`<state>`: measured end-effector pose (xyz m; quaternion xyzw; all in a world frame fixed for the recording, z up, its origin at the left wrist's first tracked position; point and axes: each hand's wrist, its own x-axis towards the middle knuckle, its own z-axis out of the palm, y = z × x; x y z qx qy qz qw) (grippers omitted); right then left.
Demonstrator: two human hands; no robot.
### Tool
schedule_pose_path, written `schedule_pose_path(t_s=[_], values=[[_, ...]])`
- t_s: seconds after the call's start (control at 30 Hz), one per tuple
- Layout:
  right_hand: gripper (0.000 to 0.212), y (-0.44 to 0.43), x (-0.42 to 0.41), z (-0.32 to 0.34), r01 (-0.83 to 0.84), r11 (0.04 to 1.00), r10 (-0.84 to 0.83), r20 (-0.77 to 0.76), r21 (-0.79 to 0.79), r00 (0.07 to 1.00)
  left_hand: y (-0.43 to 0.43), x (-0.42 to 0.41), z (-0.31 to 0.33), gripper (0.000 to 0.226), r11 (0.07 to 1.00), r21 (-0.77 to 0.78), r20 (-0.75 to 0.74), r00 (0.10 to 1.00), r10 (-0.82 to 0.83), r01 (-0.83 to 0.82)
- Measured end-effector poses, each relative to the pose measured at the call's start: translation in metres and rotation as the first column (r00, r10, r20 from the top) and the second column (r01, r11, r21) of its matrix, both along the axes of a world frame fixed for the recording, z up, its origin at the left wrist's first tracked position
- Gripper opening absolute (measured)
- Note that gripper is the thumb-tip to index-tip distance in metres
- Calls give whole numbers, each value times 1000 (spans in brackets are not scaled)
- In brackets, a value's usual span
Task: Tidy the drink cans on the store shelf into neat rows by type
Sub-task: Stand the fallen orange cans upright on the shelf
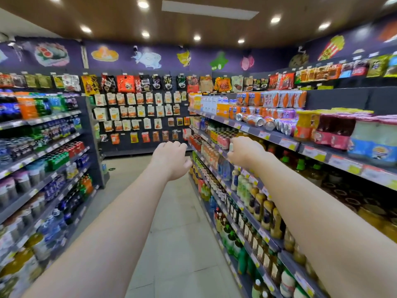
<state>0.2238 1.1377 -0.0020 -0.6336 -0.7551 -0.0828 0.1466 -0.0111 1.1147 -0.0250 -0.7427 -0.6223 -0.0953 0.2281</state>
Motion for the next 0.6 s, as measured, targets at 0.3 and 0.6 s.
schedule_pose_path(t_s=[0.3, 0.6], values=[[41, 211, 31, 25, 30, 999, -30, -22, 25, 999, 215, 14, 22, 51, 999, 18, 135, 990, 46, -49], [28, 385, 50, 27, 87, 996, -88, -58, -34, 994, 392, 39, 25, 54, 994, 61, 156, 983, -97, 88]])
